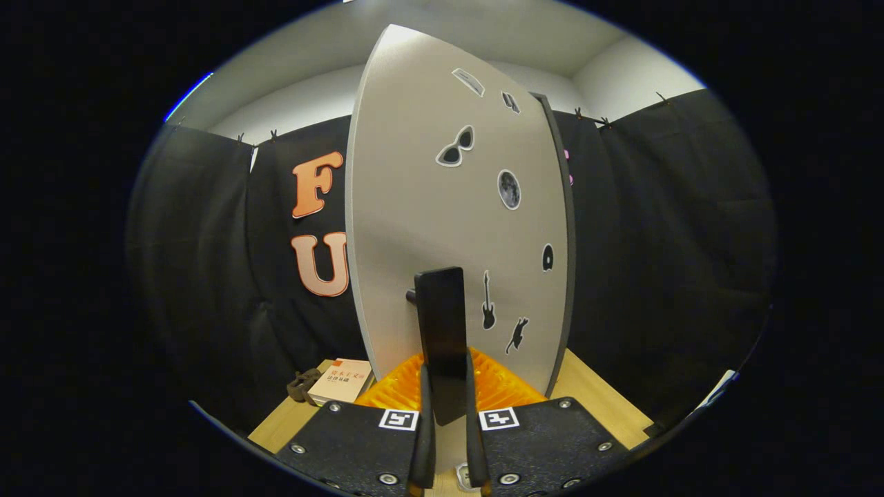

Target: Open the shoe cabinet door, grab the shoes and put them into the shoe cabinet, then close the shoe cabinet door.

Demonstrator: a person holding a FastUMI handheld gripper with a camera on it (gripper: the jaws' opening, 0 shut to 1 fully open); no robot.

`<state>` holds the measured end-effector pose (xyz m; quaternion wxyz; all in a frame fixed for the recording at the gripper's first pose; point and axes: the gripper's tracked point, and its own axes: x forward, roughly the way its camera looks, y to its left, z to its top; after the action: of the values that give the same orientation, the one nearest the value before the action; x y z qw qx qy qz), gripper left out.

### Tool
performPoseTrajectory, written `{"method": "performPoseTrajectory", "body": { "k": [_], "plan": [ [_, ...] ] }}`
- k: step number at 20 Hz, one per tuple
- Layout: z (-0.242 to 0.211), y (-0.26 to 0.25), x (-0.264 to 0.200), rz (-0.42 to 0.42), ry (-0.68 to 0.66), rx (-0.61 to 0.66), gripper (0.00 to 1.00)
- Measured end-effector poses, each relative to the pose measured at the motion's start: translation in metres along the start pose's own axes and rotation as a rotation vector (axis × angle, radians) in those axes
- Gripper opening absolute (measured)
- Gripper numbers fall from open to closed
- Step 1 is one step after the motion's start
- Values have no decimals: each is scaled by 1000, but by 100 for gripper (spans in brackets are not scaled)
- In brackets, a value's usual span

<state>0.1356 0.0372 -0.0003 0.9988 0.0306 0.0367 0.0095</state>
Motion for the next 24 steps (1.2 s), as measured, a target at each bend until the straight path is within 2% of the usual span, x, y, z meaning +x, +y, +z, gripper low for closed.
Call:
{"method": "performPoseTrajectory", "body": {
  "k": [8, 12, 16, 18, 24],
  "plan": [
    [-5, -109, -46, -148, -11, -20, 11],
    [-7, -160, -57, -195, -15, 20, 11],
    [-7, -195, -60, -208, -24, 50, 11],
    [-7, -204, -61, -206, -20, 50, 7],
    [0, -205, -65, -160, -31, 2, 5]
  ]
}}
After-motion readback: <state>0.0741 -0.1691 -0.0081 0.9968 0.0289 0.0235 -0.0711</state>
